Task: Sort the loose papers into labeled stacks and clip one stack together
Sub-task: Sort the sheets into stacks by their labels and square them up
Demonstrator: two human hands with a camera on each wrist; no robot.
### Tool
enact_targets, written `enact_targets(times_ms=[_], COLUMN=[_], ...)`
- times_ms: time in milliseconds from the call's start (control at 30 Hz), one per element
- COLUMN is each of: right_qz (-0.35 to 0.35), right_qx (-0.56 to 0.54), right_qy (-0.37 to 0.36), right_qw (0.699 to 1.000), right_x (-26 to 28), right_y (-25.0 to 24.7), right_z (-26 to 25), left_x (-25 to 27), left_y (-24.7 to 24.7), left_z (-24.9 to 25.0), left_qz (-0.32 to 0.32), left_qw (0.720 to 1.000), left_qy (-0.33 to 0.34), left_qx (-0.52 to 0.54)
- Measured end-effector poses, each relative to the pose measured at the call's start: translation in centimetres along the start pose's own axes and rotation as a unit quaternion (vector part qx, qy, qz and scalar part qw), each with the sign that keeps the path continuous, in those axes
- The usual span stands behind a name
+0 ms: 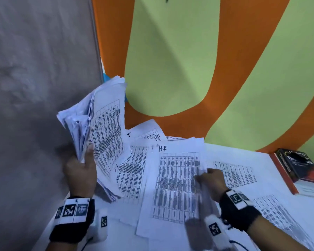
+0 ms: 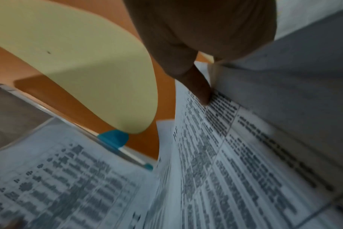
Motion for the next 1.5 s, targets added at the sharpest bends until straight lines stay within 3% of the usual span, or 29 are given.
enact_targets(times_ms=[233, 367, 433, 533, 667, 833, 1067, 1200, 1300, 1500], right_qz=[0.057, 0.036, -0.014, -0.137, -0.199, -0.212, -0.153, -0.13, -0.096, -0.137], right_qx=[0.101, -0.067, -0.12, -0.195, -0.142, -0.054, -0.025, -0.028, -0.054, -0.055], right_qy=[-0.207, -0.211, -0.155, -0.054, 0.073, 0.085, 0.1, 0.058, -0.022, -0.222], right_qw=[0.972, 0.975, 0.98, 0.97, 0.967, 0.972, 0.983, 0.989, 0.994, 0.964], right_x=[3.4, 4.2, 3.3, 1.5, -0.4, -3.5, -2.8, -3.0, -3.0, -0.8], right_y=[-9.8, -12.3, -10.1, -2.8, 7.5, 15.7, 18.2, 18.5, 16.2, 4.4], right_z=[-13.0, -17.2, -16.3, -12.6, -5.5, -0.8, -1.9, -2.0, -4.5, -15.4], left_x=[0.3, -0.1, -0.4, -0.9, -1.3, -1.2, -1.1, -1.2, -1.4, -3.0], left_y=[0.8, 0.7, 0.4, 0.0, -0.6, -2.1, -2.9, -2.7, -2.8, -2.5], left_z=[0.5, 0.6, 0.3, -0.7, -2.2, -2.4, -3.0, -2.7, -2.8, -3.1], left_qz=[-0.013, -0.001, 0.003, 0.005, 0.003, 0.009, 0.019, 0.011, 0.013, 0.003], left_qw=[1.0, 1.0, 1.0, 1.0, 0.999, 0.997, 0.996, 0.997, 0.997, 0.996], left_qy=[0.016, 0.012, 0.002, -0.01, -0.04, -0.062, -0.076, -0.074, -0.07, -0.086], left_qx=[0.015, 0.012, 0.004, -0.015, -0.023, -0.055, -0.047, -0.023, -0.012, 0.021])
Point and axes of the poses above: each hand's wrist, its own x-axis away from the middle knuckle, its own y-axis out of the palm, z = x × y, the point moved 10 cm from there along -x, towards the middle knuckle, and after that the axes turned 3 degrees about -x, right-handed, at the moved point
